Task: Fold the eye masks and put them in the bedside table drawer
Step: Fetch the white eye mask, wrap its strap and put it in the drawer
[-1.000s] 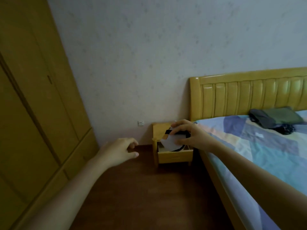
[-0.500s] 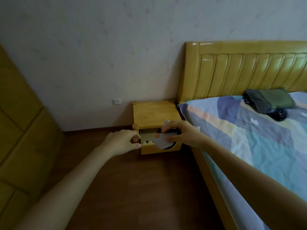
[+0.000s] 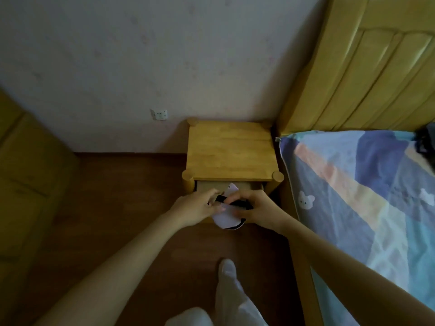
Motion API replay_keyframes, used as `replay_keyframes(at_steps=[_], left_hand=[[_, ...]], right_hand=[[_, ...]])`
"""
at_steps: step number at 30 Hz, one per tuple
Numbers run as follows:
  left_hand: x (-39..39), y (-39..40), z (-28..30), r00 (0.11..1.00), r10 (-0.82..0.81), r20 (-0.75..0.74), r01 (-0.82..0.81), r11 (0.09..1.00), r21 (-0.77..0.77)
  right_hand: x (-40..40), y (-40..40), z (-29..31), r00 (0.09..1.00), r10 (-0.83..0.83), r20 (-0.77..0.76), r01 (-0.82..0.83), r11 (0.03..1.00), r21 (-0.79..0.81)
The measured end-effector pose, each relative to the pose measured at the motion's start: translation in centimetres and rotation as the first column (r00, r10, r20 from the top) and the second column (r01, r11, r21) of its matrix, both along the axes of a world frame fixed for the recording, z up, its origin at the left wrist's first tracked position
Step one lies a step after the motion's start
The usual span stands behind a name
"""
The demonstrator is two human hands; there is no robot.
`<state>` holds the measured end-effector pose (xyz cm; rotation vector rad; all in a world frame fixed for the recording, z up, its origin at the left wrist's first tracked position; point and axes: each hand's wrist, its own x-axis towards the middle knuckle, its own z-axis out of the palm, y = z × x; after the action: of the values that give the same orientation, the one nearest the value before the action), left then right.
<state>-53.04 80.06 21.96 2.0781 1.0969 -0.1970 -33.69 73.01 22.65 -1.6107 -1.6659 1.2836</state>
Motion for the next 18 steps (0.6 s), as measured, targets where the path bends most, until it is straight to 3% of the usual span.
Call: replay_keyframes(at_steps=[4,8,11,15,18], left_hand=[[2.9,4.7,-6.1,0.992,0.118,0.044,-0.113,0.987,-0.113],[4.5,8.8,-14.6,0.967,0.254,0.011,-0.24,0.926,-0.293],[5.8,11.6,-20.9,0.934,0.358,-0.017,-0.329,0.839,-0.433],[7.7,15.0,-28.5,0.892,0.449,-0.048,-0.406,0.752,-0.519],[9.3,16.8,-33.5,0.827,0.558,-0.064,-0.478,0.639,-0.602]], right_hand=[[2.5,5.9,-6.3,0.989,-0.127,-0.074,0.115,0.982,-0.15],[4.0,9.6,-14.2,0.92,-0.356,-0.165,0.293,0.903,-0.313],[4.7,11.4,-20.9,0.788,-0.592,-0.166,0.456,0.744,-0.489],[5.2,14.0,-28.7,0.63,-0.775,-0.058,0.585,0.522,-0.621],[6.0,16.1,-33.0,0.612,-0.79,0.039,0.604,0.436,-0.668]])
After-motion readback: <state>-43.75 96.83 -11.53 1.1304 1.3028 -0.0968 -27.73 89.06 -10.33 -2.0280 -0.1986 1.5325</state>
